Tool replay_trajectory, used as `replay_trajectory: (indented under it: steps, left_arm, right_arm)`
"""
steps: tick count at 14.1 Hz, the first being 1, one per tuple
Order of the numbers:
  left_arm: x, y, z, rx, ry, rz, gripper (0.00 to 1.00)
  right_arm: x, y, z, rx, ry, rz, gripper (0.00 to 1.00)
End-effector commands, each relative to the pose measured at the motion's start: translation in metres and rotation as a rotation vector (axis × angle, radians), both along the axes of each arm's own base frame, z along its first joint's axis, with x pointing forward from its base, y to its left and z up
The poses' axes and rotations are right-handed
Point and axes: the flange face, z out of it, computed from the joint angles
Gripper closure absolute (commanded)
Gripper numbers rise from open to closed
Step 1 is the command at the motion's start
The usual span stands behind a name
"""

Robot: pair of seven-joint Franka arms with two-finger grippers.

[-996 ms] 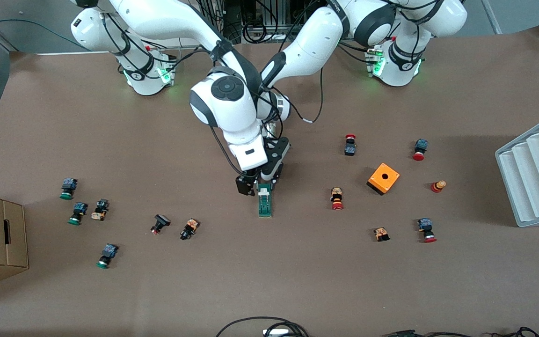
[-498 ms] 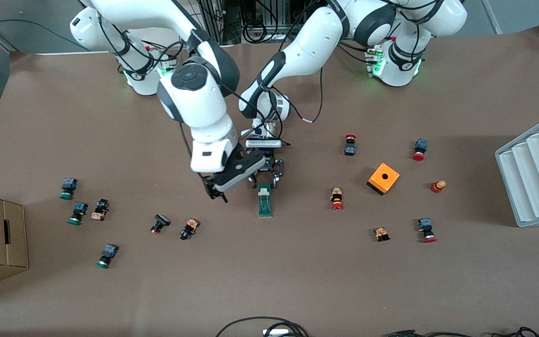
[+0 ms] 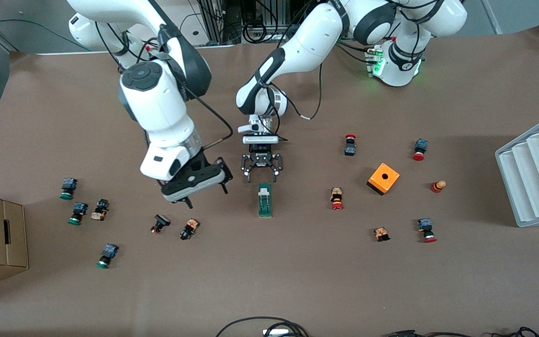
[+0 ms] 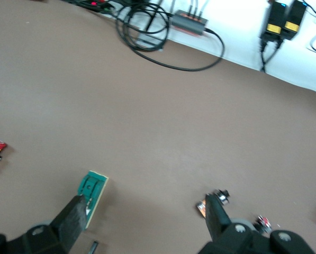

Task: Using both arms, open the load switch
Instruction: 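Open and lift the right gripper while the left gripper releases the base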

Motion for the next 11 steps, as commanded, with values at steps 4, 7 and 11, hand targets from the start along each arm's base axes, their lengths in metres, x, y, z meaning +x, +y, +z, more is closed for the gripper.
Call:
replay_trajectory:
  steps: [4,7,11]
  left_arm:
    - [-0.011,-0.008,0.047,0.160,0.151,-0.005,0.01]
    - [-0.017,-0.012,0.073,0.306,0.237,-0.022,0.01]
    - [-0.013,-0.016,0.116,0.449,0.338,-0.026,0.01]
  right_arm:
    - [0.002,-0.069,0.030,0.063,0.149,-0.137,0.00]
    - [0.005,-0.101,0.033,0.063,0.205,-0.193,0.00]
    - [0.014,-0.154,0.036,0.054,0.243,-0.259,0.00]
